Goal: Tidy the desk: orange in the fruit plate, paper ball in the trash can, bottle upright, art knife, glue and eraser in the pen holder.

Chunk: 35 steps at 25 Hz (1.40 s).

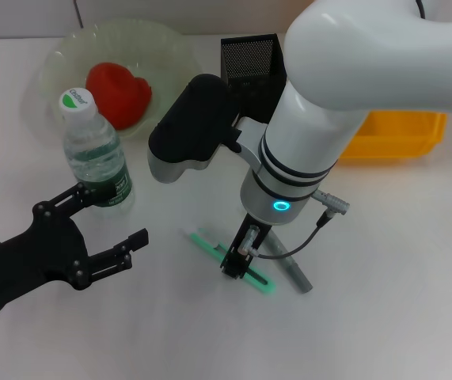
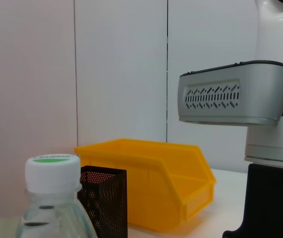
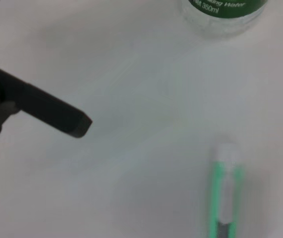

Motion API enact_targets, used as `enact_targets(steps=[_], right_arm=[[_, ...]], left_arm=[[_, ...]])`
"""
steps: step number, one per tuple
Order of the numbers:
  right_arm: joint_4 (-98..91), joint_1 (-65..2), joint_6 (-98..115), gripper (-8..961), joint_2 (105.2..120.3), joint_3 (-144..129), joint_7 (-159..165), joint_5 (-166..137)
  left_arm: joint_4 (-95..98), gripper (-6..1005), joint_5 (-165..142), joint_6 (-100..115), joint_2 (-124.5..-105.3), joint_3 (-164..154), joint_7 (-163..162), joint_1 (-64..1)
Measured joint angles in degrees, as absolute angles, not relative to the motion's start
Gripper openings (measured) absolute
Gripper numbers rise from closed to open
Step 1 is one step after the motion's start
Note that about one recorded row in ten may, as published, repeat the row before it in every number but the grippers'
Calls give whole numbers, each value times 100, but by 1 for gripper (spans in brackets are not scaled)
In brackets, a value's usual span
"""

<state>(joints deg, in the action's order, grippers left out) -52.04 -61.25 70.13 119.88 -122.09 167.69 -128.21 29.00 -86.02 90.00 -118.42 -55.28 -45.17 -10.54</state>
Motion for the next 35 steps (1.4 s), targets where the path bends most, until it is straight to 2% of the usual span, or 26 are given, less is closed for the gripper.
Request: enact_targets(steps=[11, 17, 27, 28, 29, 32, 33, 35], right_arm=[[-5269, -5988, 7060, 166, 11986, -11862, 16845, -12855], [-5725, -5606, 7474, 176, 11949, -10825, 16826, -13286], [-7997, -4352, 7808, 193, 11928, -8520, 16436, -14215], [-8568, -3906, 7414, 195, 11940, -8299, 16112, -14015], [-8568, -3906, 7414, 197, 11940, -8299, 16112, -14015], [-9047, -3082, 6315, 202, 11939, -8295, 15177, -13173], [-8968, -2574, 5498, 203, 11939, -8365, 14046, -12119], [-8792, -2371, 5170, 207, 11939, -8414, 13259, -11496]], left_arm=[[2900, 813, -8595, 9004, -11840, -5528, -4517, -1031], [2901, 813, -8579, 9030, -11834, -5528, -4517, -1022], [2948, 813, -8570, 9052, -11837, -5528, -4524, -1022], [2949, 813, -8568, 9064, -11839, -5528, -4541, -1041], [2947, 813, -8568, 9064, -11839, -5528, -4542, -1044], [2931, 813, -8568, 9065, -11838, -5528, -4545, -1054], [2916, 813, -8570, 9060, -11839, -5529, -4547, -1064], [2912, 813, -8577, 9047, -11839, -5528, -4548, -1068]])
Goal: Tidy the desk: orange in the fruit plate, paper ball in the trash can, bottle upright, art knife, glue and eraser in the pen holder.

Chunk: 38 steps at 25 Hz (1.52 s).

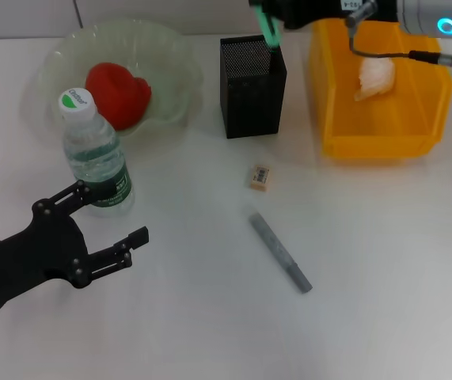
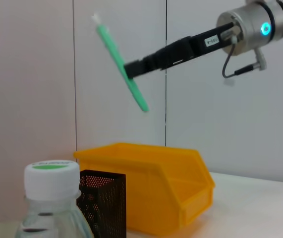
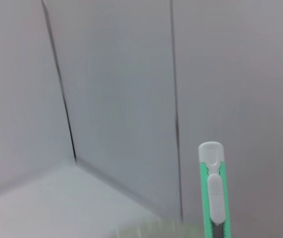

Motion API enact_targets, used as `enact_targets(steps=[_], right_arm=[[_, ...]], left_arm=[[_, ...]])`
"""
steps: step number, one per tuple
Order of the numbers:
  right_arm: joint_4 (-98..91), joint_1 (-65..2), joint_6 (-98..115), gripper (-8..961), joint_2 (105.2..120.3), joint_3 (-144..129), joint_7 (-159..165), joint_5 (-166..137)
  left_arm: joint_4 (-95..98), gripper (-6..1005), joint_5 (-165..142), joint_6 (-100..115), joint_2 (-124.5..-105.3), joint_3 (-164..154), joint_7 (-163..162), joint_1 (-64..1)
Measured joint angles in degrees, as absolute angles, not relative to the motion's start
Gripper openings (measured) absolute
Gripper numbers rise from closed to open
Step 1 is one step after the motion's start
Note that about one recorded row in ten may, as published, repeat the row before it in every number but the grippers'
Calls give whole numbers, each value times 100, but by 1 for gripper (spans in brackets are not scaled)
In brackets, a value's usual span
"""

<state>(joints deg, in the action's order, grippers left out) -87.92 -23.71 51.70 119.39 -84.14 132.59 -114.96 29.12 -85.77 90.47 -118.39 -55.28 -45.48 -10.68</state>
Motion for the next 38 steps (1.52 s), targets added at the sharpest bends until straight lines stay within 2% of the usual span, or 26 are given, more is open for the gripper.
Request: enact_targets(steps=[3, 4, 7, 8, 11, 13, 14, 15, 16, 18, 23, 31, 38], right_arm=[[-7798, -1939, 4519, 212, 11958, -8618, 9890, -8825], [-7798, -1939, 4519, 214, 11958, -8618, 9890, -8825], [-6721, -1853, 4713, 219, 11965, -8721, 7230, -6641], [-5813, -1917, 5156, 220, 11966, -8757, 5618, -5349], [-4909, -2091, 5725, 226, 11965, -8746, 4415, -4286], [-3519, -2569, 6386, 229, 11937, -8731, 3259, -3123], [-3519, -2569, 6386, 231, 11937, -8731, 3259, -3123], [-2898, -2922, 6430, 232, 11929, -8714, 3070, -2919], [-2898, -2922, 6430, 234, 11929, -8714, 3070, -2919], [-2289, -3354, 6331, 237, 11929, -8708, 3130, -2926], [-2082, -3706, 5620, 246, 11927, -8781, 3505, -2997], [-1866, -4001, 5234, 260, 11931, -9078, 3893, -3079], [-1852, -3983, 5181, 271, 11927, -9139, 3973, -3172]], left_arm=[[2910, 813, -8594, 9034, -11839, -5528, -4561, -1079], [2910, 813, -8596, 9032, -11839, -5528, -4562, -1080], [2909, 813, -8600, 9031, -11839, -5539, -4570, -1086], [2909, 813, -8601, 9030, -11843, -5551, -4573, -1090], [2902, 813, -8603, 9024, -11849, -5569, -4574, -1103], [2900, 813, -8604, 9020, -11849, -5570, -4576, -1108], [2899, 813, -8604, 9017, -11849, -5571, -4579, -1113], [2900, 813, -8604, 9017, -11849, -5572, -4581, -1117], [2900, 813, -8604, 9017, -11848, -5572, -4582, -1120], [2900, 813, -8605, 9017, -11847, -5572, -4584, -1135], [2899, 813, -8612, 9019, -11854, -5587, -4586, -1150], [2893, 813, -8614, 9017, -11857, -5590, -4588, -1152], [2891, 813, -8614, 9017, -11857, -5590, -4579, -1151]])
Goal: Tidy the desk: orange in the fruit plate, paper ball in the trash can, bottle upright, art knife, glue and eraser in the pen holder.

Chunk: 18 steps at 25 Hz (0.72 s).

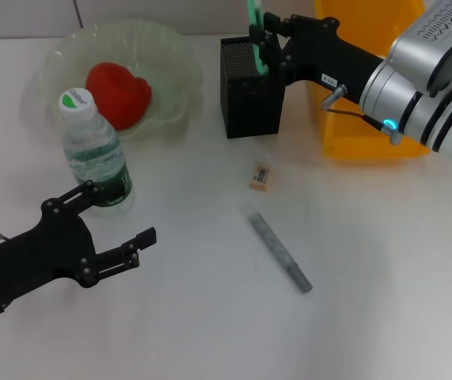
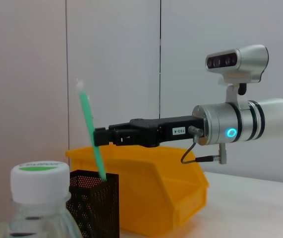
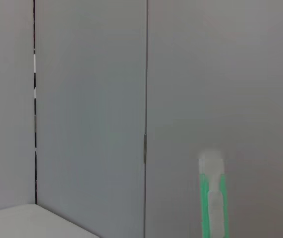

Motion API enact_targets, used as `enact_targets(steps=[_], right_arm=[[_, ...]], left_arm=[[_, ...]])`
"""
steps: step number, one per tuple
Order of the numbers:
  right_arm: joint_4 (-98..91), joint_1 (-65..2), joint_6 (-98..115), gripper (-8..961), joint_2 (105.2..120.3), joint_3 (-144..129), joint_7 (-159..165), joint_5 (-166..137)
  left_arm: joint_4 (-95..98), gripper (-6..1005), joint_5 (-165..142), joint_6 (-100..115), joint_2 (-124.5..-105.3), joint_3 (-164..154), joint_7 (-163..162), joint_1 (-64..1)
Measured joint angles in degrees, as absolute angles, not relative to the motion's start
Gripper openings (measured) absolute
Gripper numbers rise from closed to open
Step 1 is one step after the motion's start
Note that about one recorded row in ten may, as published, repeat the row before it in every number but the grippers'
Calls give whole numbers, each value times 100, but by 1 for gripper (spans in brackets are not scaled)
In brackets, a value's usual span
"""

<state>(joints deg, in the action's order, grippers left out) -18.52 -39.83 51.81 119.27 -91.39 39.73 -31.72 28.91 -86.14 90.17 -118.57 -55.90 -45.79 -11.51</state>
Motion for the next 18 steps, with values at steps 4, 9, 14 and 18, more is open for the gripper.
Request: enact_targets(steps=[4, 9, 14, 18], right_arm=[[-1853, -3938, 5148, 278, 11932, -9134, 3972, -3175], [-2044, -3684, 5318, 308, 11930, -9094, 4028, -3179], [-3593, -2393, 6090, 417, 11873, -8917, 4814, -3284], [-5548, -1388, 5939, 506, 11861, -8485, 6622, -4540]], left_arm=[[2891, 813, -8613, 9018, -11853, -5579, -4579, -1151], [2891, 813, -8613, 9038, -11847, -5560, -4581, -1151], [2892, 813, -8613, 9045, -11848, -5555, -4584, -1151], [2892, 813, -8613, 9047, -11848, -5567, -4587, -1151]])
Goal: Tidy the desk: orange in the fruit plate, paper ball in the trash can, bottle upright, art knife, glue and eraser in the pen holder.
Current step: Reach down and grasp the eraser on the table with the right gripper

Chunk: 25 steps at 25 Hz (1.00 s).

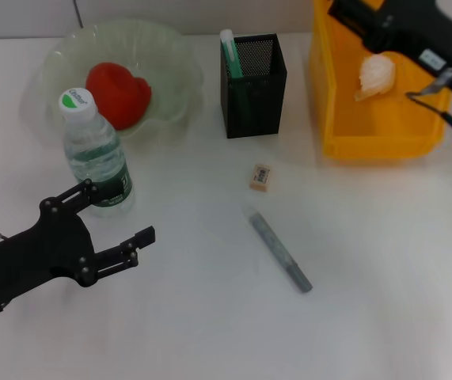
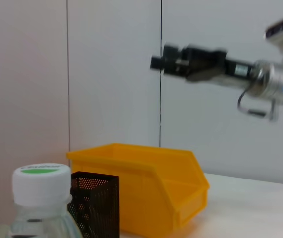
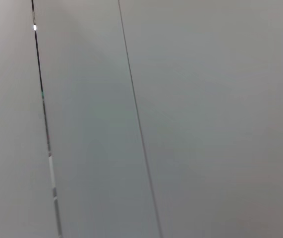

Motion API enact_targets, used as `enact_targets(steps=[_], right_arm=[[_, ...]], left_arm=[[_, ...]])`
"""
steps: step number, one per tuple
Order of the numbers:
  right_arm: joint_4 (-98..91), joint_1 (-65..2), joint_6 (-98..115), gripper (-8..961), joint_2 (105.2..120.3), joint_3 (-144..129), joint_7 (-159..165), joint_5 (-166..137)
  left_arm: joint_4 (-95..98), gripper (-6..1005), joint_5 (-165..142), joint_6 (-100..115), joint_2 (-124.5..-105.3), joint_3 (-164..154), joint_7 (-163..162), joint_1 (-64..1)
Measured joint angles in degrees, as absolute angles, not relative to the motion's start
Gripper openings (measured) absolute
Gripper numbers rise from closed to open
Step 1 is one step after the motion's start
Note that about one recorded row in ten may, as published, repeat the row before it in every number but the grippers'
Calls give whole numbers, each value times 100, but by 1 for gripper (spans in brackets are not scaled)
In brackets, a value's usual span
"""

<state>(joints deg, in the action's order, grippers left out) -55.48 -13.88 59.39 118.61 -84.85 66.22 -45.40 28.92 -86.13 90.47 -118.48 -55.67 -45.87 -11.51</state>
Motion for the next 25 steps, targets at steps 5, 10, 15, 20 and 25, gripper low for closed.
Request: enact_targets(steps=[5, 10, 15, 20, 25], right_arm=[[-7480, -1438, 6325, 610, 11874, -7614, 10754, -8384], [-8081, -2338, 7882, 728, 11898, -7505, 13904, -12035], [-7831, -3089, 8136, 837, 11923, -8061, 15071, -13652], [-7126, -3867, 8119, 834, 11933, -8416, 15159, -14268], [-6550, -4315, 7756, 834, 11939, -8767, 14796, -14517]], left_arm=[[2892, 813, -8613, 9033, -11847, -5579, -4588, -1169], [2892, 813, -8614, 9023, -11848, -5581, -4591, -1181], [2892, 813, -8613, 9017, -11856, -5581, -4595, -1186], [2892, 813, -8613, 9021, -11855, -5581, -4597, -1187], [2892, 813, -8613, 9029, -11850, -5581, -4597, -1185]])
